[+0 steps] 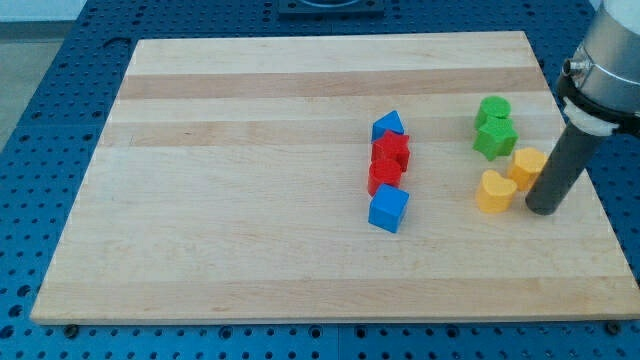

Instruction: Push the yellow hexagon closer to the green star

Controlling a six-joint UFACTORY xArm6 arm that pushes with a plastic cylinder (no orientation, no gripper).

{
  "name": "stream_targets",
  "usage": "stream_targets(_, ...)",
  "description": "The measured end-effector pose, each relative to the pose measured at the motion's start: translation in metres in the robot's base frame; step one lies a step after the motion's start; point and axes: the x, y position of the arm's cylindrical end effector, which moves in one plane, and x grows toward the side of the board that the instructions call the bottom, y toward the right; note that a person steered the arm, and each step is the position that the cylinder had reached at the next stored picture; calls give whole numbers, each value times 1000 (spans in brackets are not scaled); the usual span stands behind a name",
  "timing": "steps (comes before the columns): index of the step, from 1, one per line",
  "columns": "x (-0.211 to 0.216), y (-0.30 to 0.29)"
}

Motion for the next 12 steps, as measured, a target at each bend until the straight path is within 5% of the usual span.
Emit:
stream_targets(2,1,26)
stream_targets(3,-34,26)
stream_targets(12,-34,-4)
